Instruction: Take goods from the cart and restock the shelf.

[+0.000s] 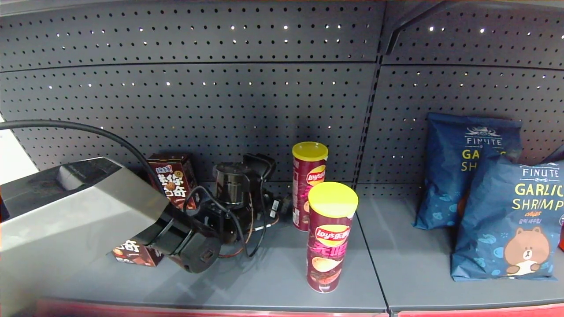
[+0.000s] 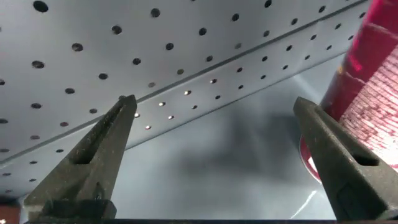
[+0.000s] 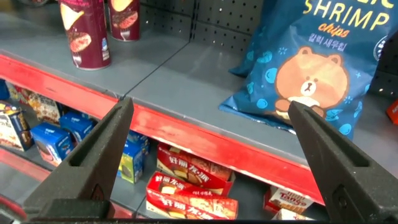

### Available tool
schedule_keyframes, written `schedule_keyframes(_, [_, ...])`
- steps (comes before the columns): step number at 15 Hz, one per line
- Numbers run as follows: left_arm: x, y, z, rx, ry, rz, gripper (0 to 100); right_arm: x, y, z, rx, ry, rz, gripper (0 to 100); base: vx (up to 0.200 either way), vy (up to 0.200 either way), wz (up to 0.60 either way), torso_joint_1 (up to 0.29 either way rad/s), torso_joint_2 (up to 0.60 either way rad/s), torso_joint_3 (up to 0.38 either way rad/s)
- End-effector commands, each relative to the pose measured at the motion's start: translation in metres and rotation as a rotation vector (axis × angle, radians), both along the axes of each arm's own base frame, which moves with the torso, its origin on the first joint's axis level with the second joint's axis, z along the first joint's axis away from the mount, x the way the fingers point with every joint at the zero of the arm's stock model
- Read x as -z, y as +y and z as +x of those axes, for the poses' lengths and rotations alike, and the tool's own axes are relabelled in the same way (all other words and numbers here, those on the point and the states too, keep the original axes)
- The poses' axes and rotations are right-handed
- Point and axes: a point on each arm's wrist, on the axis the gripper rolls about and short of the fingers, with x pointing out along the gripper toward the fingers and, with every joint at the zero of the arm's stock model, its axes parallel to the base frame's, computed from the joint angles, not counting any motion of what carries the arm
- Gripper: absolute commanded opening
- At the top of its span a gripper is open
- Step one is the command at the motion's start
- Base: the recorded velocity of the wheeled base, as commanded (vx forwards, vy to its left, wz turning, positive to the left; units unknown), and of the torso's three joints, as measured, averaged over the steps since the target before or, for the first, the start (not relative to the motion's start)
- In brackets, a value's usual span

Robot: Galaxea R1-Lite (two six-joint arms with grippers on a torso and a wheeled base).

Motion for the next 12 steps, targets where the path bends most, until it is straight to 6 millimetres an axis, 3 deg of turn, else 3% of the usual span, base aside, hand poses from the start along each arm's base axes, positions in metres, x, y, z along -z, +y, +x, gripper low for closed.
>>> schedule_keyframes(1, [-0.013, 0.004, -0.002, -0.018, -0.028, -0.012, 100, -0.001, 0.0, 0.0, -0.001, -0.002, 0.001, 100, 0.0, 0.0, 0.0, 0.0, 0.0, 0.0])
schedule_keyframes(4, [-0.056, 0.014, -0.017, -0.044, -0.079, -0.031, 100, -0.001, 0.0, -0.001, 0.022, 0.017, 0.005, 100, 0.0, 0.0, 0.0, 0.0, 0.0, 0.0])
schedule_keyframes(6, [-0.078, 0.02, -0.032, -0.068, -0.1, -0.035, 100, -0.012, -0.004, -0.003, 0.182, 0.057, -0.009, 100, 0.0, 0.0, 0.0, 0.0, 0.0, 0.0])
schedule_keyframes(8, [-0.083, 0.027, -0.046, -0.092, -0.098, -0.029, 100, -0.057, 0.0, 0.01, 0.171, 0.161, -0.051, 100, 0.0, 0.0, 0.0, 0.0, 0.0, 0.0])
schedule_keyframes(10, [-0.083, 0.032, -0.059, -0.088, -0.091, -0.024, 100, -0.088, 0.005, 0.024, 0.115, 0.196, -0.064, 100, 0.0, 0.0, 0.0, 0.0, 0.0, 0.0])
schedule_keyframes(12, [-0.083, 0.04, -0.089, -0.054, -0.064, -0.004, 100, -0.128, 0.019, 0.057, 0.046, 0.259, -0.093, 100, 0.0, 0.0, 0.0, 0.0, 0.0, 0.0])
